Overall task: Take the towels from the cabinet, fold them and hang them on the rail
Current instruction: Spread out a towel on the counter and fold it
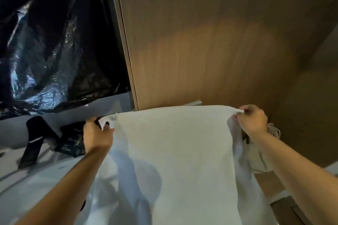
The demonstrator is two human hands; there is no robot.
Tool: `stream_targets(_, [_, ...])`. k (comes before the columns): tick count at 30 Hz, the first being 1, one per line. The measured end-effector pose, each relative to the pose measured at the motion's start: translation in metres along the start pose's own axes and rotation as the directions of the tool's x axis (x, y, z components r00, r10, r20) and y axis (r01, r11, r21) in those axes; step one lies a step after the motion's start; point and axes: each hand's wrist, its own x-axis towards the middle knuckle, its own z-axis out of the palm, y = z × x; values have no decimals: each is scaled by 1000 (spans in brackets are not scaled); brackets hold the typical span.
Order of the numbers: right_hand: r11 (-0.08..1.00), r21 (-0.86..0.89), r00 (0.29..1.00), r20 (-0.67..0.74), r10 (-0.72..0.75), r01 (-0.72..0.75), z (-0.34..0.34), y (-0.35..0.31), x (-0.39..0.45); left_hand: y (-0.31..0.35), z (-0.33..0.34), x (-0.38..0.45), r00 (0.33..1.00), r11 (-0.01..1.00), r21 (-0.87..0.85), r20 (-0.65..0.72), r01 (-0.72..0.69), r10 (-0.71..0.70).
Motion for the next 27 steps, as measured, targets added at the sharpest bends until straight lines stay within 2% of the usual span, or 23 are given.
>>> stream_targets(2, [997,30,994,81,-67,64,17,5,-10,10,17,-37,998,995,-74,10,-60,61])
stream_targets(3, [986,49,982,96,-164,159,26,5,-21,16,27,-59,983,981,-87,36,-176,179])
stream_targets(4, [960,62,954,108,-278,273,34,3,-38,26,35,-85,940,941,-77,66,-330,335])
stream_targets(5, [919,85,909,136,-394,385,42,-1,-57,29,46,-103,865,871,-68,101,-487,491])
stream_targets(7, [789,100,754,243,-611,607,62,-10,-95,26,68,-123,699,710,28,208,-703,684])
stream_targets(9, [635,-39,596,392,-701,772,85,-6,-118,16,87,-124,611,589,170,302,-790,732])
stream_targets(10, [582,-121,571,433,-698,804,94,0,-120,13,92,-124,603,565,213,331,-797,726])
stream_targets(11, [577,-171,584,448,-677,799,101,8,-115,10,94,-123,609,564,231,341,-793,716])
stream_targets(14, [667,-186,671,426,-607,721,104,24,-97,7,97,-122,614,559,254,327,-789,719])
stream_targets(18, [748,-194,726,482,-491,635,98,44,-70,9,98,-123,616,558,262,314,-787,722])
stream_targets(21, [881,-193,792,548,-269,433,88,67,-47,9,96,-125,625,568,262,313,-780,715])
stream_targets(23, [931,-204,811,568,-141,304,78,84,-40,7,93,-126,631,569,273,325,-776,704])
stream_targets(25, [938,-203,861,484,-153,281,67,93,-52,2,88,-130,645,574,295,325,-764,692])
stream_targets(27, [920,-140,900,304,-312,366,58,89,-81,-8,83,-140,678,608,301,320,-735,662])
